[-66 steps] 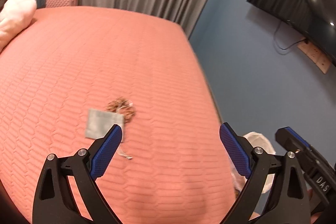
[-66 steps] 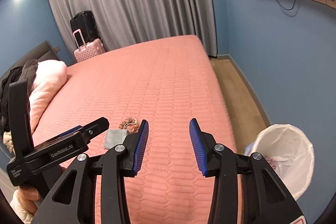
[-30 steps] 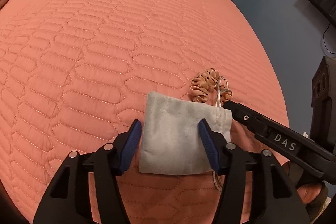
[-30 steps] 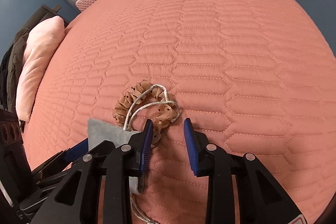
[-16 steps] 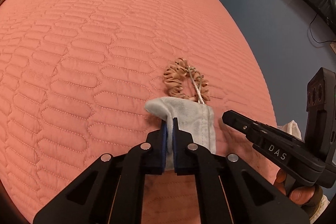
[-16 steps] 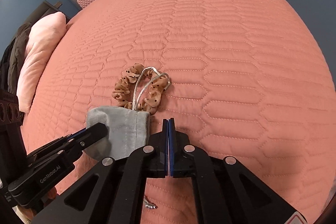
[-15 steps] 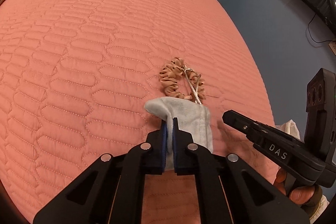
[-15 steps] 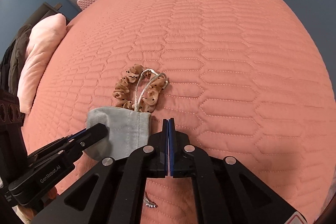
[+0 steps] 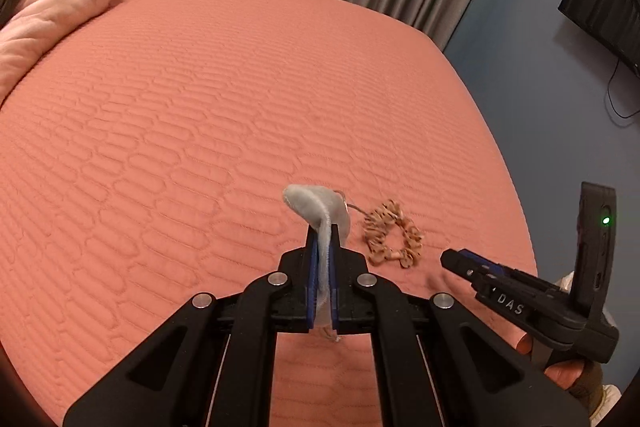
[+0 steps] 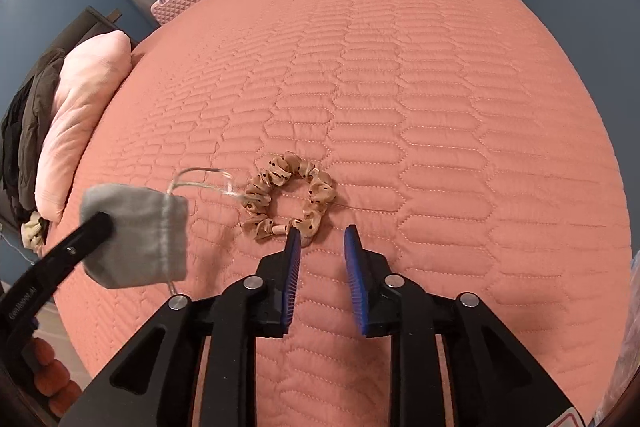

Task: Collect trash
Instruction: 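Grasp the grey pouch with the left tool while the right tool grasps the brown scrunchie, then lift and carry the grey pouch and brown scrunchie over the trash bin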

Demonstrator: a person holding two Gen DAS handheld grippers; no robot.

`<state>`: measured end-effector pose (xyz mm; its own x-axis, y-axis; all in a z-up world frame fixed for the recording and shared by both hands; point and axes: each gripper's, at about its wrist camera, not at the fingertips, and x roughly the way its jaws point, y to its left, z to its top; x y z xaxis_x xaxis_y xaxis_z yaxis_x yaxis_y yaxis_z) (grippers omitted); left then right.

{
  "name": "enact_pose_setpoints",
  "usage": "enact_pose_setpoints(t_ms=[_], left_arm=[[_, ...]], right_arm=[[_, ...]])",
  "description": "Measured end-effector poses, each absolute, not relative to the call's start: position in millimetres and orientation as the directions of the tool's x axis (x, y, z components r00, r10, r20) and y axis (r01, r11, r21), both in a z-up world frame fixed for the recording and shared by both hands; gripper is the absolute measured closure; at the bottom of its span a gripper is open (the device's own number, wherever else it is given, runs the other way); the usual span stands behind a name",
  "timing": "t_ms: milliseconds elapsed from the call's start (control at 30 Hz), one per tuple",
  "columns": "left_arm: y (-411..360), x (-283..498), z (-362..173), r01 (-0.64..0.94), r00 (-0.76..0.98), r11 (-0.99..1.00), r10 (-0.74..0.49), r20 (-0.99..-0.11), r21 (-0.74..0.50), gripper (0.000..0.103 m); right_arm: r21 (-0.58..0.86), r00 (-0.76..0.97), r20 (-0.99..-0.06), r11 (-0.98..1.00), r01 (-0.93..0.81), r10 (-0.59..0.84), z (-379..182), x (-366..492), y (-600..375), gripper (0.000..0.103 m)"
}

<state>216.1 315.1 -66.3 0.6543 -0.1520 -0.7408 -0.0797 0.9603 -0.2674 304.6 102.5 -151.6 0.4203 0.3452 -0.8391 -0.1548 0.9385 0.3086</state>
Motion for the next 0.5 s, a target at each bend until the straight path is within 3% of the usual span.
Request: enact_pose_setpoints(t_ms=[200, 267, 300, 333, 500], left_arm=[[314, 241, -76, -0.093, 0.648, 0.961, -0.14, -0.749, -0.26, 0.098], [307, 243, -80, -0.086, 0.639, 0.961, -0.149, -0.754, -0.263, 0.098], [305, 244, -82, -0.081, 0.634, 0.961, -0.156, -0.757, -0.265, 0.098], [300, 244, -84, -0.076, 0.631, 0.96, -0.162, -0.758, -0.268, 0.098], [277, 233, -91, -0.046, 0.617, 0.958, -0.195, -0.762, -0.282, 0.098]], right_arm=[[0.281, 0.38, -0.874, 0.953, -0.111, 0.302, -183, 330, 122, 0.079], [0.275, 0.382, -0.875, 0.955, -0.114, 0.298, -186, 329, 123, 0.084], [0.271, 0.381, -0.875, 0.954, -0.127, 0.299, -184, 327, 124, 0.093], [0.269, 0.378, -0.876, 0.953, -0.138, 0.301, -183, 325, 124, 0.096], [0.238, 0.394, -0.875, 0.958, -0.158, 0.282, -173, 295, 113, 0.1]])
